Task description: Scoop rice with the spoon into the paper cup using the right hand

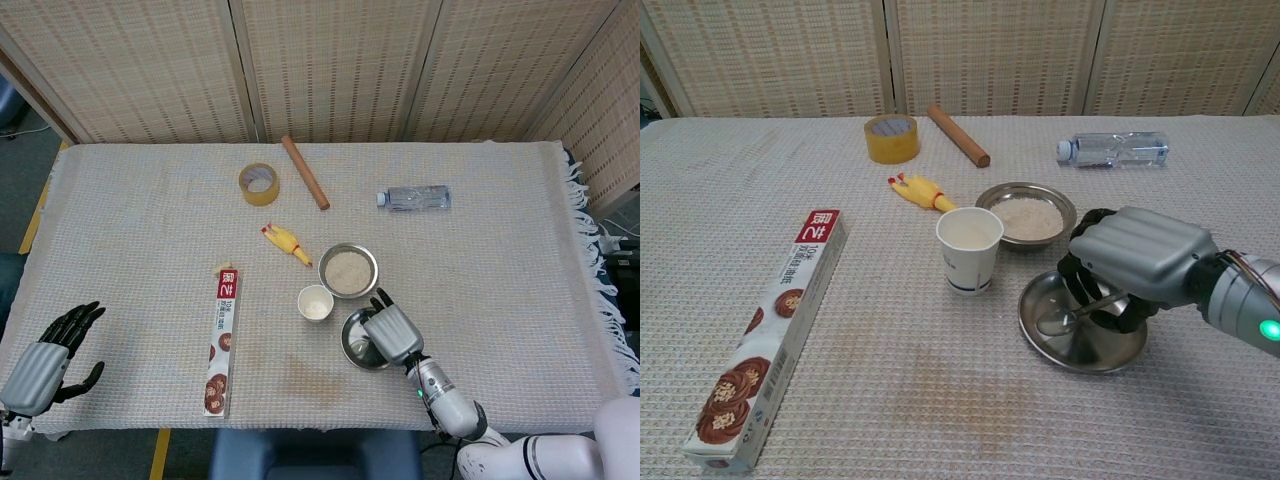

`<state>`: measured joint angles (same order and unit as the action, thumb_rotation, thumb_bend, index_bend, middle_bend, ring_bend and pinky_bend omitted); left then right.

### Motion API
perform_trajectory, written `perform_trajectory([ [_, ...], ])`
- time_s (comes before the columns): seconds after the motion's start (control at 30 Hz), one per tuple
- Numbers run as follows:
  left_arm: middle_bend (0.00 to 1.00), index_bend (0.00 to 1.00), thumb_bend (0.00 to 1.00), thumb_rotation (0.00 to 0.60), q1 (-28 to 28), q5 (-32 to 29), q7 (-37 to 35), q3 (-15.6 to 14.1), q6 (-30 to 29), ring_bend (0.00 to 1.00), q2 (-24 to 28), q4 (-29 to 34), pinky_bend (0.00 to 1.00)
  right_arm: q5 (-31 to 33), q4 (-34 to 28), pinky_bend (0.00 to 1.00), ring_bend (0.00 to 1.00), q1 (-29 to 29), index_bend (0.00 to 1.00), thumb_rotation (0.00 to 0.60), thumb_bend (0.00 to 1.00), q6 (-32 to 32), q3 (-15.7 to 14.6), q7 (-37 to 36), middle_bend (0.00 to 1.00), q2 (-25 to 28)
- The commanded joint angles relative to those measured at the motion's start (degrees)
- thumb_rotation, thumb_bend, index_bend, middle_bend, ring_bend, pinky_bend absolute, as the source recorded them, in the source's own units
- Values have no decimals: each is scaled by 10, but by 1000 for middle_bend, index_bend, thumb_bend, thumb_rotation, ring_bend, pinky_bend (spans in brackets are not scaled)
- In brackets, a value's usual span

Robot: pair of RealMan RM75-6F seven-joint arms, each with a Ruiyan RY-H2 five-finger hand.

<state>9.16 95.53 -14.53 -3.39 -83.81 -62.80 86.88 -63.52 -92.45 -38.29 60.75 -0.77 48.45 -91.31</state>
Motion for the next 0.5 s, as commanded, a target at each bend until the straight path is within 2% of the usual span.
perform_trajectory([
  [0.03,0,0,414,600,0,0,0,0,1,0,0,0,130,9,0,104,123,-2,499,600,332,-4,0,8,429,0],
  [0.33,0,0,415,600,1,4,10,-4,4,0,0,4,131,20,-15,104,110,0,366,600,333,5,-2,30,380,6],
  [0.5,0,0,413,600,-1,6,11,-5,-1,0,2,6,131,-3,-56,104,94,18,287,600,315,48,1,19,343,35],
])
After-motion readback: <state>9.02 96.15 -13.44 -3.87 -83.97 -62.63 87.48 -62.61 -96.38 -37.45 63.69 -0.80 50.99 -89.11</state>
